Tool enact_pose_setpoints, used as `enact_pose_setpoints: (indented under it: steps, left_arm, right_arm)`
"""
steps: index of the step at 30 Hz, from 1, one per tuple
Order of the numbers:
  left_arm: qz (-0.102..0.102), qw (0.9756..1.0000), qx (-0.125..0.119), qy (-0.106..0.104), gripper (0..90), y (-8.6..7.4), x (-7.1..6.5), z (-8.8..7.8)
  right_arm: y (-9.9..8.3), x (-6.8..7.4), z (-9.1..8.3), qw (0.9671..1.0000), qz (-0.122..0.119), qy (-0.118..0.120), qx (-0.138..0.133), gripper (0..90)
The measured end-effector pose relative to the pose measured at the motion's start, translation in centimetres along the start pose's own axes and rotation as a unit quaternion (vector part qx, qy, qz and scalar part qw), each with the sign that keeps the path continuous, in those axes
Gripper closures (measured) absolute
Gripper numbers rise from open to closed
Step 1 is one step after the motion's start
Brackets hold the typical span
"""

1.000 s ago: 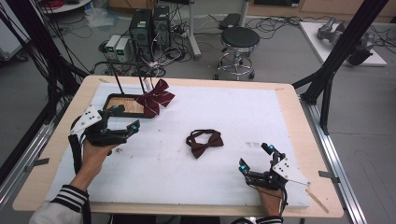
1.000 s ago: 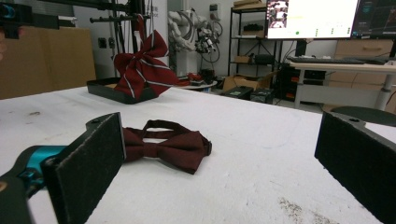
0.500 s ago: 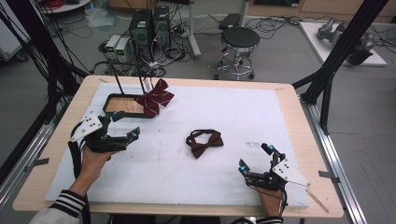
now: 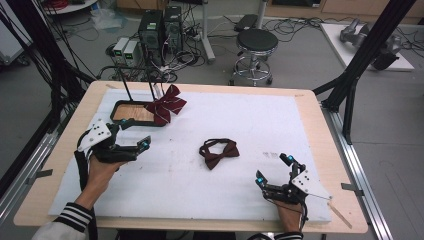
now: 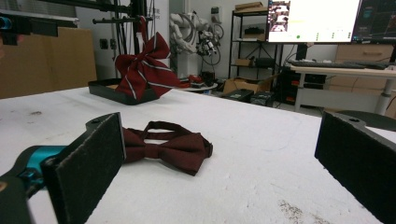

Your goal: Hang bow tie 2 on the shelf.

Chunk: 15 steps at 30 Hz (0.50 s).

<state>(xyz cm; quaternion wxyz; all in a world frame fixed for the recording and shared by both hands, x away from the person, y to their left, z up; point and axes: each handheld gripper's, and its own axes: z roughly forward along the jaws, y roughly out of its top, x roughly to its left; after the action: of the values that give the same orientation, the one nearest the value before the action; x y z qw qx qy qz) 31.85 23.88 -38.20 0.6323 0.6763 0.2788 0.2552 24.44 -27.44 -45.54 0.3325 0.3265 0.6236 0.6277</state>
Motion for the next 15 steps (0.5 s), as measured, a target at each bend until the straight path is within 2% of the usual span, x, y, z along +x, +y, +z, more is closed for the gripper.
enact_pose_setpoints:
  steps: [10,15]
  left_arm:
    - [0.014,0.9996,0.011,-0.022,13.4,0.6,-1.3,1.4]
    - [0.025,0.9988,0.028,-0.033,13.4,1.1,-2.3,2.6]
  right_arm:
    - [0.0,0.0,0.0,1.0,-0.001,-0.002,-0.001,0.8]
    - [0.0,0.0,-0.1,1.0,0.0,0.0,-0.002,0.8]
